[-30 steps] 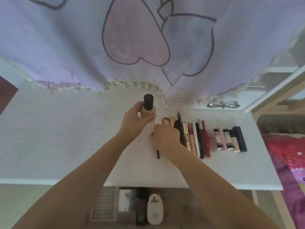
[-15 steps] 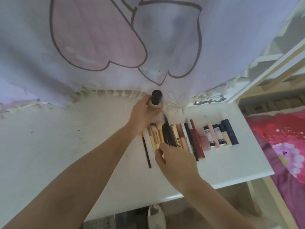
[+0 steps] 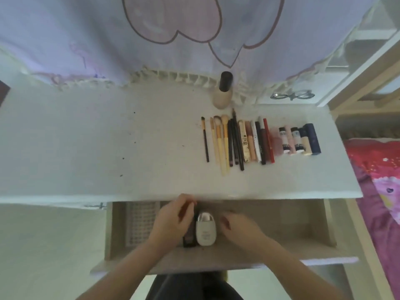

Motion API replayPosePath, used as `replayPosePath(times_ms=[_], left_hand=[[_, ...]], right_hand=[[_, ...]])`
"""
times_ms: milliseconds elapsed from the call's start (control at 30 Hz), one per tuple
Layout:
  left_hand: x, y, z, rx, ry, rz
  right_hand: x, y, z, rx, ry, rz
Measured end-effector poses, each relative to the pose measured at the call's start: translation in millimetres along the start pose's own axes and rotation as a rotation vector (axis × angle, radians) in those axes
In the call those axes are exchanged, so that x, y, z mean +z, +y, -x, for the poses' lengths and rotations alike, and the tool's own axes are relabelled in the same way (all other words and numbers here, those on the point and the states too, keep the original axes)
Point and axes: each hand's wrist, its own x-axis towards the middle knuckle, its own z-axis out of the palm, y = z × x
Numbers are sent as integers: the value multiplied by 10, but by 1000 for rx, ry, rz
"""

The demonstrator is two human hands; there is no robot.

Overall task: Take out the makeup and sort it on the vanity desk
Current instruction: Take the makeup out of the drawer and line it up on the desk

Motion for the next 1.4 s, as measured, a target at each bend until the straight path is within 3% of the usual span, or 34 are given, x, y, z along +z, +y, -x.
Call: replayPosePath(times_ms=[100, 333, 533, 633, 833, 933, 1033, 1100, 1267, 1400], left_hand=[[355, -363, 193, -71, -124, -239], [734, -736, -236, -256, -99, -577], [879, -787, -310, -392, -93, -818], [896, -766, -263, -438, -66, -904], [797, -623, -74, -432, -1, -577], [674, -488, 152, -399, -98, -244], [385, -284, 246, -274, -177, -52], [93, -98, 201, -174, -165, 39], [-735, 407, -453, 49, 84, 231], [-1116, 629, -1381, 189, 280, 203]], right_hand=[[249, 57, -198, 20, 11, -79], [562, -88, -528, 18, 88, -59], [480, -97, -408, 61, 93, -322], [414, -59, -221, 66, 91, -329], [54, 44, 178, -61, 135, -168], [-336, -69, 285, -154, 108, -167], [-857, -346, 308, -225, 120, -207], [-1239, -539, 238, -255, 216, -261], [-1973, -937, -336, -240, 613, -288], [-2215, -1248, -940, -203, 738, -116]])
